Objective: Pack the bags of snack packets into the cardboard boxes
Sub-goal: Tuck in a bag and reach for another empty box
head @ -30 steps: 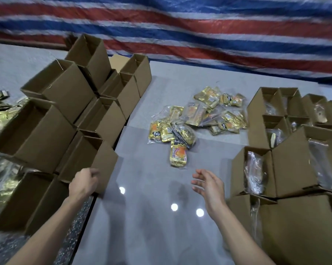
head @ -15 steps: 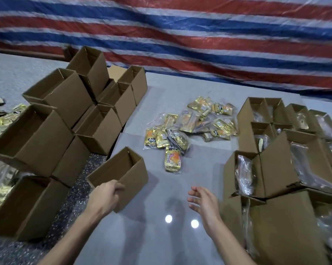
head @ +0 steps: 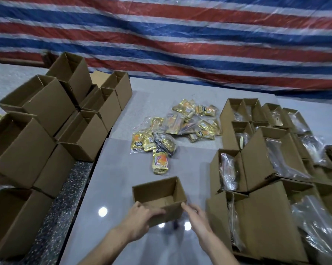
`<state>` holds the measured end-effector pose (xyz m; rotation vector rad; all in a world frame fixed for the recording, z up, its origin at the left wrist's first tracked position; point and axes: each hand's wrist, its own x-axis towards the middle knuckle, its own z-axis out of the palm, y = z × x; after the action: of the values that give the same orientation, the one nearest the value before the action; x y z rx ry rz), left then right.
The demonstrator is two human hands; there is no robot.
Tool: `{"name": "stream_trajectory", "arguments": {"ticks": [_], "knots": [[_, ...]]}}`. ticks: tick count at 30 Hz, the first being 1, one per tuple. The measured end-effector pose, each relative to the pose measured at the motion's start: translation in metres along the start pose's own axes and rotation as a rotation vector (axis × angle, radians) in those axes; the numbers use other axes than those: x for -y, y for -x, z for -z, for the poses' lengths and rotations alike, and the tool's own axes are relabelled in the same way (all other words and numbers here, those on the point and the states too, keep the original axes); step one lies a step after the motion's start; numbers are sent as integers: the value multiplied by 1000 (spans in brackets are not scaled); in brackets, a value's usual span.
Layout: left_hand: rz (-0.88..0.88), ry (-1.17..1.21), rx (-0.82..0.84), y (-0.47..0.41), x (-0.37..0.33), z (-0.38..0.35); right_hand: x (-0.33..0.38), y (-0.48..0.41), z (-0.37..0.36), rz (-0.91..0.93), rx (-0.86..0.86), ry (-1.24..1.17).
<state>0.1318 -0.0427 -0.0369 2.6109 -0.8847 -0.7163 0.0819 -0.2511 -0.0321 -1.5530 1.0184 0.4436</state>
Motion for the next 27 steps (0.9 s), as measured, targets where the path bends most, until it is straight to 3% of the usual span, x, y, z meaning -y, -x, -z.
{"name": "stream_trajectory", "arguments": {"ticks": [7, 14, 16, 18, 20, 22, 24, 27], "knots": [[-199, 47, -42, -1, -17, -14, -3, 7, 3, 19, -23, -43], [-242, -200, 69, -12, -26, -16, -5, -5, 4, 36, -152, -38], [-294, -166, 96, -13, -24, -15, -6, -10, 5, 5, -210, 0], [-306, 18, 104, -15, -20, -12, -9, -13, 7, -21, -241, 40], [-207, 328, -5, -19, -16, -5, -11, -16, 8, -23, -246, 76], [-41, 561, -251, -31, -6, 4, -12, -20, 8, -17, -238, 96], [143, 653, -448, -52, 12, 14, -10, -23, 7, -24, -239, 113], [370, 643, -464, -89, 40, 26, -8, -28, 6, -53, -252, 123]]}}
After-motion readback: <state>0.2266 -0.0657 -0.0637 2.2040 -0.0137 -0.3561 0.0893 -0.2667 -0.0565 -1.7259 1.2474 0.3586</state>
